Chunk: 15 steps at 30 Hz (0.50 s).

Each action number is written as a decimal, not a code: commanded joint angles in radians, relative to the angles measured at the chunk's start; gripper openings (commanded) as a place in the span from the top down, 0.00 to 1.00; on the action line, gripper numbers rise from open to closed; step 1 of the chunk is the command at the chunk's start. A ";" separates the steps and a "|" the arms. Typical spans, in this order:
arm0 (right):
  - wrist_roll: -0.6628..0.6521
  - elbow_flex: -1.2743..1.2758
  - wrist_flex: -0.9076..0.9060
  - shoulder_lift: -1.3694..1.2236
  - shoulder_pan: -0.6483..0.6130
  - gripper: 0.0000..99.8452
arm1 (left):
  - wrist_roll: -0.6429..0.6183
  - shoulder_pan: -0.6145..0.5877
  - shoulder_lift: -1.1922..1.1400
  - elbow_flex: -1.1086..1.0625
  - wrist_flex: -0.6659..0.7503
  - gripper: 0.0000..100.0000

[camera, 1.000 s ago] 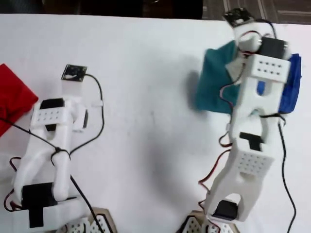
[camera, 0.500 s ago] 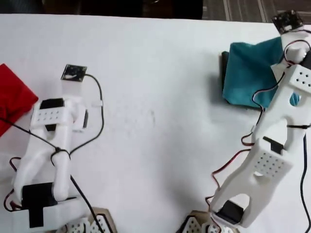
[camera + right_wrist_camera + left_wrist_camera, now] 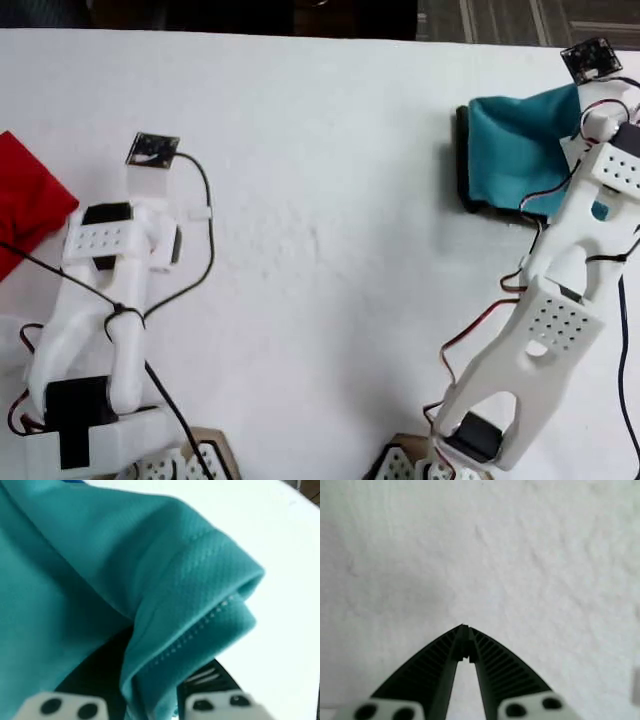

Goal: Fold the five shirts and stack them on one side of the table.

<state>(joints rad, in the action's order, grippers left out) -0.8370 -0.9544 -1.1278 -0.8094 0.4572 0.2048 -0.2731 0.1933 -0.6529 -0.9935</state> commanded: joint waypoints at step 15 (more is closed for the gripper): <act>0.000 -0.051 0.136 -0.131 0.035 0.86 | -0.011 -0.003 0.038 0.004 0.009 0.97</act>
<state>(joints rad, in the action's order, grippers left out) -0.8370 -0.9544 -1.0035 -0.9475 0.4864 0.2048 -0.2746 0.1933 -0.6529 -0.9935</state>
